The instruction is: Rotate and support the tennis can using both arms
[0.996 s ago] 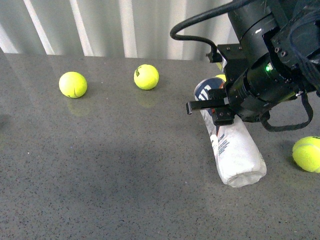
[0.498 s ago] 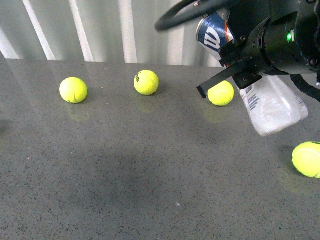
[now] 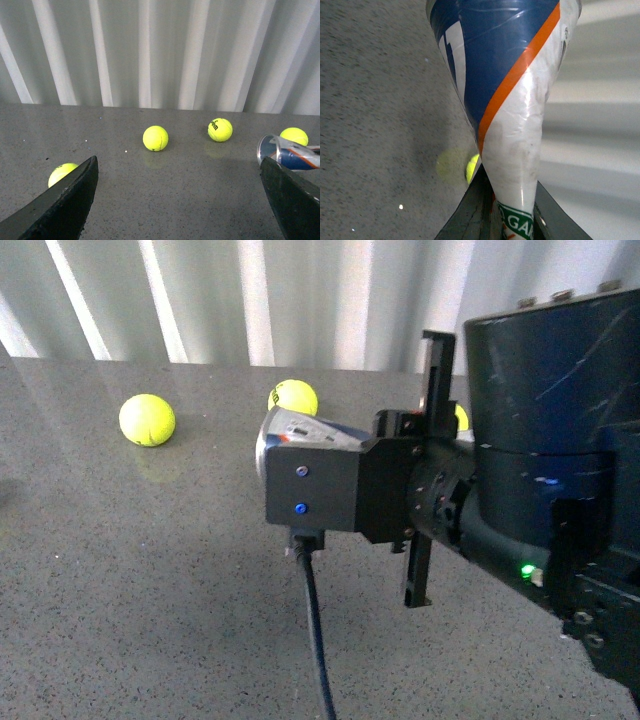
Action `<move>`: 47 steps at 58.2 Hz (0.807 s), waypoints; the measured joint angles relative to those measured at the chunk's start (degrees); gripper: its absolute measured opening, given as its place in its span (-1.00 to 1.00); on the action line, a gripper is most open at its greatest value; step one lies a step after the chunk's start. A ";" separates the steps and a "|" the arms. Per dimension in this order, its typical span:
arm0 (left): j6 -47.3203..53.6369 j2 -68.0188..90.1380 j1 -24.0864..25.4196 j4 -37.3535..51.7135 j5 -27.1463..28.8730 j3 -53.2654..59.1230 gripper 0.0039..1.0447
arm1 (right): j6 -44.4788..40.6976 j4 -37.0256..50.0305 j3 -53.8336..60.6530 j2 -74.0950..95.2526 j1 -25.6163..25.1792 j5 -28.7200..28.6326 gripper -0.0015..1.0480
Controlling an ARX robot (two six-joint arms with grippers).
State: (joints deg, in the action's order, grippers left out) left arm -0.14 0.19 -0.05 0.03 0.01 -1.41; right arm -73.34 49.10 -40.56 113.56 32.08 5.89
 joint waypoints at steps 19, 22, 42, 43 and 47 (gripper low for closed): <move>0.00 0.00 0.00 0.00 0.00 0.02 0.87 | 6.62 -9.38 -15.63 11.58 1.92 -3.85 -0.84; 0.02 0.00 0.00 0.00 0.00 0.00 0.87 | 7.50 -10.78 -18.03 13.05 2.14 -4.07 -0.84; 0.00 0.00 0.00 0.00 0.00 0.00 0.87 | 9.57 -16.90 -26.32 19.71 4.02 -5.49 -0.84; 0.02 0.00 0.00 0.00 0.00 0.02 0.87 | 9.42 -16.87 -26.01 19.89 4.02 -5.46 -0.84; 0.00 0.00 0.00 0.00 0.00 0.00 0.87 | 7.96 -16.48 -25.07 19.96 3.91 -5.31 -0.84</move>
State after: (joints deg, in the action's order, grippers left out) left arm -0.14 0.19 -0.05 0.03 0.01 -1.41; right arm -65.39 32.62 -65.63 133.51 35.99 0.58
